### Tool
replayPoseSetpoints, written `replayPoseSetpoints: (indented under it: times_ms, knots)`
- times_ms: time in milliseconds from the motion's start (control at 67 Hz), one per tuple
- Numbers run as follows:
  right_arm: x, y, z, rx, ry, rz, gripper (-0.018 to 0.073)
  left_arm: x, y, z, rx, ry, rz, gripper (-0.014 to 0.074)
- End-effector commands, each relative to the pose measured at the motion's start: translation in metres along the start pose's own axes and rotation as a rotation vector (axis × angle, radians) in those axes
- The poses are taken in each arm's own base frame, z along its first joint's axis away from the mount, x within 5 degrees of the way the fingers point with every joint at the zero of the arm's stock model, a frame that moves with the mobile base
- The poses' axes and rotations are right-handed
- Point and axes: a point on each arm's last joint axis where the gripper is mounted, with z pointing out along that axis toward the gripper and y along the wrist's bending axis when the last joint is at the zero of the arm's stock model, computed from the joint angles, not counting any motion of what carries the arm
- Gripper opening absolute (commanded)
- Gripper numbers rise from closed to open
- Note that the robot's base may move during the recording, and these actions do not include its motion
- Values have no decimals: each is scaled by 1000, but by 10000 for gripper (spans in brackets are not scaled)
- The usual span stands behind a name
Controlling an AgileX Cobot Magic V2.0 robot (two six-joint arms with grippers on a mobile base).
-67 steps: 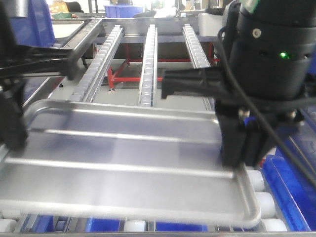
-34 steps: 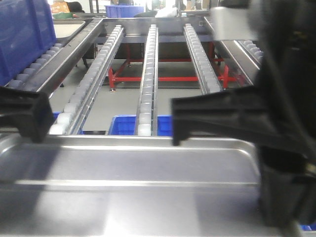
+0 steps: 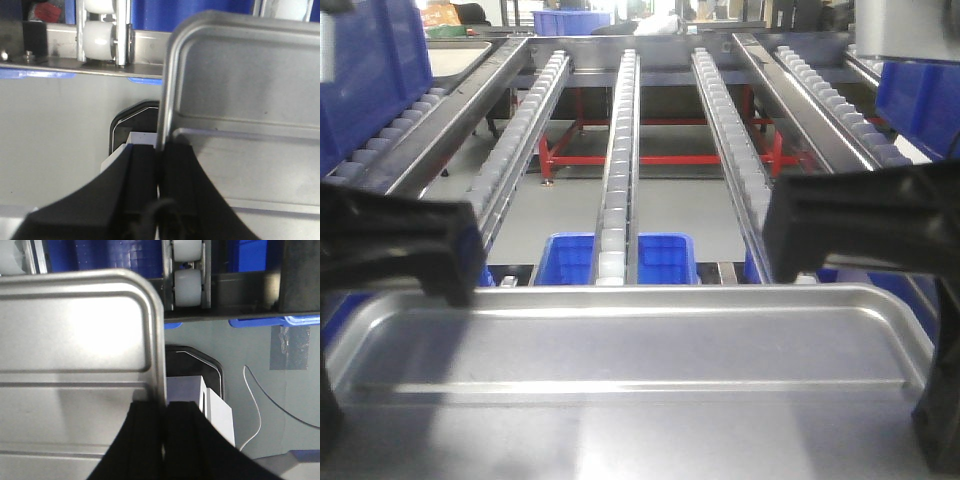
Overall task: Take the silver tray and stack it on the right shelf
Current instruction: 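Lift the silver tray with both grippers and pull it toward the robot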
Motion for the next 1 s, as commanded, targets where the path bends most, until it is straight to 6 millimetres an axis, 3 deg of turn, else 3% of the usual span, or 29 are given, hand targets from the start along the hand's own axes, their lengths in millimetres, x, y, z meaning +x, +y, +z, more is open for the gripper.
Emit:
replayPoseSetpoints:
  times_ms: [0,985]
  knots:
    - [-4,3,-10,-55,-37,4,70,-5,-6,-12,58,-37,-16,-99]
    - [-2,-1,-4,-40,-30,3,70,-8,-7,-18,53,-47,41,-100]
